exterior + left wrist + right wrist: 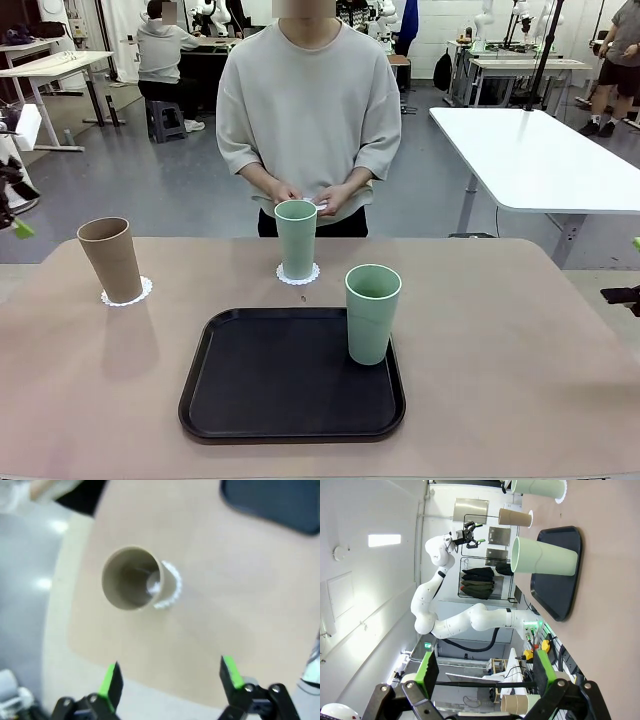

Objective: Place coasters on the table and set cups on them.
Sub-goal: Take one Reusable plastic cup from the Flat Tray and place it on a coaster set by the human.

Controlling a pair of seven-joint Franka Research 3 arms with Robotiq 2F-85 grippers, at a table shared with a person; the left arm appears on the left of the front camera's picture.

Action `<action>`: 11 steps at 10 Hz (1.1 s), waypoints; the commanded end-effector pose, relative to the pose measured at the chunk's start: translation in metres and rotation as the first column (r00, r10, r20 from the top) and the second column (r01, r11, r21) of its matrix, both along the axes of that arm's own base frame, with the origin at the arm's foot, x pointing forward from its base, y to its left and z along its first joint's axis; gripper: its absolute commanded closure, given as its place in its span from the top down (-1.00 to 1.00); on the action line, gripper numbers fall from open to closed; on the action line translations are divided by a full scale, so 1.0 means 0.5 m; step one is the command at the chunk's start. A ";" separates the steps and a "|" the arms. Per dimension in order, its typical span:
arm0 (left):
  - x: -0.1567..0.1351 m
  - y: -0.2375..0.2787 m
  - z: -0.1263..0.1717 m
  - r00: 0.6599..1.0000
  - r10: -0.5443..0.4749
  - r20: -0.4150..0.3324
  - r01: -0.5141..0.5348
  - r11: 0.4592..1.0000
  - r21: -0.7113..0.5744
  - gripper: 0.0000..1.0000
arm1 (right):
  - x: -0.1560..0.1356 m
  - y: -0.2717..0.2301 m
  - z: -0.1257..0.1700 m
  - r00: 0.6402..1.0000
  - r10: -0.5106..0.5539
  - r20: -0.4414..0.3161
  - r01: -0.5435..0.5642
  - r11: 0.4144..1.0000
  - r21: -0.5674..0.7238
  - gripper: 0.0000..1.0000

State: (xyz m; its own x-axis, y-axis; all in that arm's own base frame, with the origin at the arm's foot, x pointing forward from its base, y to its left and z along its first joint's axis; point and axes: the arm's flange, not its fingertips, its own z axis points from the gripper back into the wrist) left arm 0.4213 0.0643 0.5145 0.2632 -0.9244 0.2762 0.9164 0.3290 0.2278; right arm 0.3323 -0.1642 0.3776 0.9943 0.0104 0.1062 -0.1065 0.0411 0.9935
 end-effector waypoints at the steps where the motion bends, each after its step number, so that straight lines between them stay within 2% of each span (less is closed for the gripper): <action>1: -0.032 0.001 0.030 0.990 -0.003 -0.142 0.010 0.999 0.043 1.00 | 0.000 0.000 0.004 1.000 -0.001 0.006 0.000 1.000 0.011 1.00; 2: -0.043 0.003 0.033 0.988 -0.018 -0.156 0.025 0.999 0.044 1.00 | 0.000 0.000 0.004 1.000 -0.001 0.006 0.000 1.000 0.011 1.00; 3: -0.048 0.012 0.033 0.989 -0.080 -0.125 0.082 0.997 0.013 1.00 | 0.000 0.000 0.004 1.000 -0.001 0.006 0.000 1.000 0.011 1.00; 4: -0.040 0.010 0.011 0.992 0.002 -0.124 0.004 0.999 0.045 1.00 | 0.000 0.000 0.004 1.000 -0.001 0.006 0.000 1.000 0.011 1.00; 11: -0.040 0.010 0.011 0.992 0.002 -0.124 0.004 0.999 0.045 1.00 | 0.000 0.000 0.004 1.000 -0.001 0.006 0.000 1.000 0.011 1.00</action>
State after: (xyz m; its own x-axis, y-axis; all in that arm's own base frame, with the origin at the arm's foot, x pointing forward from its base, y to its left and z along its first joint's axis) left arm 0.4000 0.0705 0.5221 0.2768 -0.9361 0.2173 0.9450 0.3061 0.1151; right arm 0.3323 -0.1642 0.3776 0.9943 0.0104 0.1061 -0.1065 0.0411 0.9935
